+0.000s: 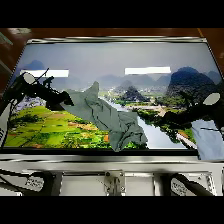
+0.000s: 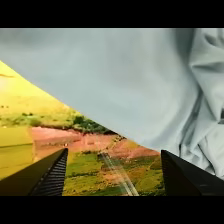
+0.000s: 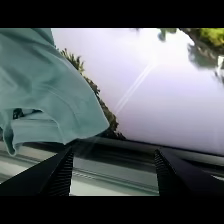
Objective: Fold the shirts.
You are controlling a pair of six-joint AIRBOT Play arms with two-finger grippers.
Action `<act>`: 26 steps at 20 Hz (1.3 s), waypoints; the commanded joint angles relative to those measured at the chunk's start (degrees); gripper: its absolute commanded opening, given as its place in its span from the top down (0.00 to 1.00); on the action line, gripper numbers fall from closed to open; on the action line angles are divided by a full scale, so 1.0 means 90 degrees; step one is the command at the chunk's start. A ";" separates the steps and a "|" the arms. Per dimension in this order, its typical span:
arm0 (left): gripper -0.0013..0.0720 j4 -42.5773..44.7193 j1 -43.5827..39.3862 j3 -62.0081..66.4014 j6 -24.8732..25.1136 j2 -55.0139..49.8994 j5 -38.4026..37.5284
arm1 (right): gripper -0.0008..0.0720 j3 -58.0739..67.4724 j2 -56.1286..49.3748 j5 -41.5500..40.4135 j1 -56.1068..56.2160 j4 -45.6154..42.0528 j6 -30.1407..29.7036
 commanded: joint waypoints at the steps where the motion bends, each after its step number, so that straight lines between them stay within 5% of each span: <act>1: 0.00 -0.0189 0.0000 -0.0034 -0.0024 -0.0444 0.0112 | 0.12 -0.0180 0.0000 -0.0578 0.0180 0.0265 0.0175; 10: 0.04 -0.0306 -0.0435 -0.0032 0.0187 -0.1219 0.0325 | 0.12 -0.0182 -0.0002 -0.0707 0.0777 0.0253 0.0287; 12: 0.47 -0.0308 -0.0435 -0.0032 0.0192 -0.1236 0.0512 | 0.11 -0.0284 0.0000 -0.0704 0.0772 0.0250 0.0323; 13: 0.48 -0.0308 -0.0435 -0.0029 0.0194 -0.1234 0.0614 | 0.05 -0.0403 0.0000 -0.0709 0.0772 0.0265 0.0299; 14: 0.59 -0.0311 -0.0437 -0.0029 0.0211 -0.1231 0.0663 | 0.05 -0.0537 0.0000 -0.0707 0.0772 0.0299 0.0240; 15: 0.81 -0.0311 -0.0437 -0.0029 0.0386 -0.1229 0.0656 | 0.05 -0.0704 -0.0002 -0.0731 0.0772 0.0316 0.0194; 16: 0.93 -0.0313 -0.0447 -0.0029 0.0546 -0.1222 0.0631 | 0.06 -0.0877 0.0000 -0.0804 0.0775 0.0328 0.0194; 26: 0.93 -0.0313 -0.0612 -0.0024 0.1037 -0.0644 0.0661 | 0.06 -0.2152 -0.0114 -0.2101 0.0780 0.2025 -0.0423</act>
